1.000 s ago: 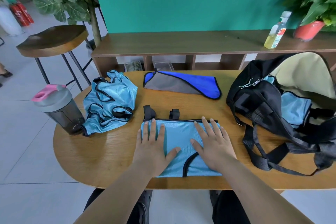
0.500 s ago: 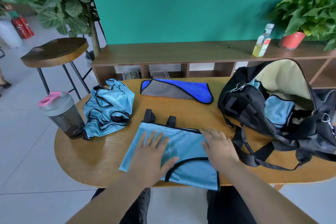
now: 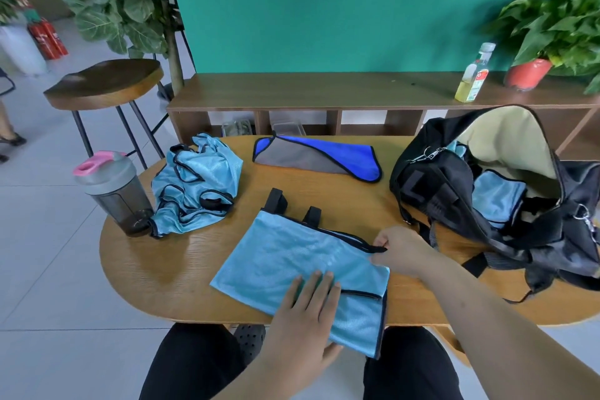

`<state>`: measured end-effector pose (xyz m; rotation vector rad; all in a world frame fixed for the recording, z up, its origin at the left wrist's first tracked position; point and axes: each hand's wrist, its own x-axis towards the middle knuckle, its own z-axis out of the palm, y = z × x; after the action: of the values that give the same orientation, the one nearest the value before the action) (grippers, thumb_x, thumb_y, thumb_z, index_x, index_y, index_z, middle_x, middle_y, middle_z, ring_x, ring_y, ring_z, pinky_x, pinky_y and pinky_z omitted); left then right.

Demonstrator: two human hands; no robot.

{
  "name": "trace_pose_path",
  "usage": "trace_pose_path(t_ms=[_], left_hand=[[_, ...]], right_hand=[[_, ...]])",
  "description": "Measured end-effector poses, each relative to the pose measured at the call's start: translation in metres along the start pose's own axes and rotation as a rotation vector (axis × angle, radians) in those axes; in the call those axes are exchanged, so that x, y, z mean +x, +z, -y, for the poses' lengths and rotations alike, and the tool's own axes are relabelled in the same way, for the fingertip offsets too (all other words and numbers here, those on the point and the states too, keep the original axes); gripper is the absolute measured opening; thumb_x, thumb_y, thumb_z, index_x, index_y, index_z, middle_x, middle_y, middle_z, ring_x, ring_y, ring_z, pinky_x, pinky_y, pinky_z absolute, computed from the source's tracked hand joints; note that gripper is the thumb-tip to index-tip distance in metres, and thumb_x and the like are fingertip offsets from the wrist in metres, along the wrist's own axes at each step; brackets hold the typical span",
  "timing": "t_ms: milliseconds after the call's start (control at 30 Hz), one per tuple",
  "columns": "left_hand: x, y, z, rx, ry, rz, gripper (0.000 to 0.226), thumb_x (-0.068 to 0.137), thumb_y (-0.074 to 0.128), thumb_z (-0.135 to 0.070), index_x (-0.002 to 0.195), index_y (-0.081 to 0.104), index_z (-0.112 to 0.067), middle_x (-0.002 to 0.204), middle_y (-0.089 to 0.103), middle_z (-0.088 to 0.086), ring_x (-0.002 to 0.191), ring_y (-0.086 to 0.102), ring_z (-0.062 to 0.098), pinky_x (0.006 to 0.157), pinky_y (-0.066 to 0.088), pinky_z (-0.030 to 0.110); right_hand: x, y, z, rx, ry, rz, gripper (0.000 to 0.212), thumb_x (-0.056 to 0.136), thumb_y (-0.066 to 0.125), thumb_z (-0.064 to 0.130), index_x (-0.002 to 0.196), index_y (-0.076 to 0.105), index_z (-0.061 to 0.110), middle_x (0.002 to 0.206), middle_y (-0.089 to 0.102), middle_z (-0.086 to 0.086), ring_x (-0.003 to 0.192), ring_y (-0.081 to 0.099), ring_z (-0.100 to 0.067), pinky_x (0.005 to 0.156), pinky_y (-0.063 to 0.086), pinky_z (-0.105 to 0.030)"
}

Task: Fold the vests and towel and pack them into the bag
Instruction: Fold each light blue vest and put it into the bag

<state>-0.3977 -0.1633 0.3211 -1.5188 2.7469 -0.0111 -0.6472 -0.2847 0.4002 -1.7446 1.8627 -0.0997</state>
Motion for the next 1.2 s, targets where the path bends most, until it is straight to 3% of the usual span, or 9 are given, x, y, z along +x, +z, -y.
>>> trace_pose_path(t_ms=[133,233,333,467,600,800,967,1100,1200], left_hand=[[-0.001,-0.001,-0.005,0.012,-0.049,-0.040,0.099,0.080,0.060,-0.067,0.159,0.038,-0.012,0.159,0.045,0.013,0.149,0.042,0.038,0.115,0.041,0.061],[0.004,-0.006,-0.024,-0.028,-0.125,-0.051,0.105,0.068,0.072,-0.062,0.157,0.042,-0.014,0.141,0.055,0.016,0.136,0.053,0.042,0.111,0.045,0.063],[0.007,-0.008,-0.034,-0.056,-0.174,-0.047,0.099,0.064,0.082,-0.049,0.151,0.051,-0.014,0.132,0.059,0.015,0.128,0.059,0.040,0.111,0.047,0.060],[0.004,-0.008,-0.029,-0.192,-0.175,-0.187,0.072,0.079,0.059,-0.035,0.149,0.054,-0.020,0.132,0.060,0.007,0.130,0.060,0.033,0.110,0.050,0.051],[-0.002,-0.018,-0.022,-0.355,-0.194,-0.336,0.068,0.090,0.050,-0.037,0.158,0.042,-0.028,0.136,0.061,-0.007,0.131,0.058,0.018,0.113,0.047,0.039],[-0.016,-0.054,-0.006,-0.780,-0.291,-0.272,0.072,0.093,0.034,-0.038,0.162,0.021,-0.052,0.136,0.061,-0.016,0.117,0.057,0.005,0.097,0.051,0.033],[-0.027,-0.061,0.010,-0.806,-0.247,-0.136,0.077,0.094,0.041,-0.028,0.156,0.016,-0.066,0.146,0.051,-0.031,0.129,0.050,-0.003,0.104,0.047,0.027],[-0.029,-0.064,0.019,-0.860,-0.260,-0.122,0.057,0.105,0.039,-0.035,0.154,0.029,-0.061,0.126,0.063,-0.026,0.114,0.058,0.000,0.096,0.048,0.024],[-0.035,-0.075,0.024,-1.006,-0.326,-0.137,0.044,0.111,0.034,-0.035,0.129,0.045,-0.074,0.091,0.061,-0.012,0.084,0.057,0.006,0.080,0.047,0.019]], right_hand=[[-0.013,-0.001,0.008,0.184,0.033,0.062,0.023,0.089,0.075,0.029,0.107,0.064,0.022,0.106,0.064,-0.002,0.082,0.070,-0.017,0.077,0.063,-0.037],[-0.014,0.004,0.009,0.398,0.081,0.137,0.028,0.091,0.076,0.030,0.115,0.062,0.028,0.114,0.064,0.002,0.090,0.074,-0.021,0.076,0.065,-0.036],[-0.011,0.009,0.008,0.690,0.161,0.124,0.033,0.086,0.078,0.022,0.116,0.067,0.029,0.111,0.076,-0.014,0.100,0.076,-0.033,0.080,0.066,-0.049],[-0.014,0.009,0.009,0.822,0.120,0.151,0.026,0.088,0.076,0.016,0.108,0.074,0.034,0.113,0.078,-0.013,0.102,0.077,-0.033,0.084,0.065,-0.054],[-0.021,0.002,0.019,0.886,0.020,0.203,0.030,0.096,0.071,0.018,0.116,0.074,0.041,0.118,0.076,-0.014,0.106,0.074,-0.037,0.094,0.061,-0.058],[-0.023,-0.012,0.053,0.630,-0.121,0.196,0.021,0.100,0.065,0.025,0.108,0.078,0.039,0.115,0.075,-0.004,0.098,0.075,-0.023,0.086,0.065,-0.045],[-0.013,-0.015,0.094,0.141,-0.202,0.376,0.048,0.098,0.053,0.023,0.130,0.062,0.059,0.097,0.065,0.004,0.084,0.068,-0.021,0.078,0.066,-0.038],[0.000,-0.012,0.121,-0.011,-0.136,0.403,0.059,0.103,0.044,0.027,0.155,0.037,0.052,0.091,0.062,0.000,0.073,0.063,-0.018,0.067,0.061,-0.029],[0.010,-0.012,0.129,0.056,-0.042,0.370,0.054,0.099,0.049,0.030,0.152,0.045,0.039,0.086,0.065,0.000,0.075,0.061,-0.018,0.064,0.057,-0.028]])
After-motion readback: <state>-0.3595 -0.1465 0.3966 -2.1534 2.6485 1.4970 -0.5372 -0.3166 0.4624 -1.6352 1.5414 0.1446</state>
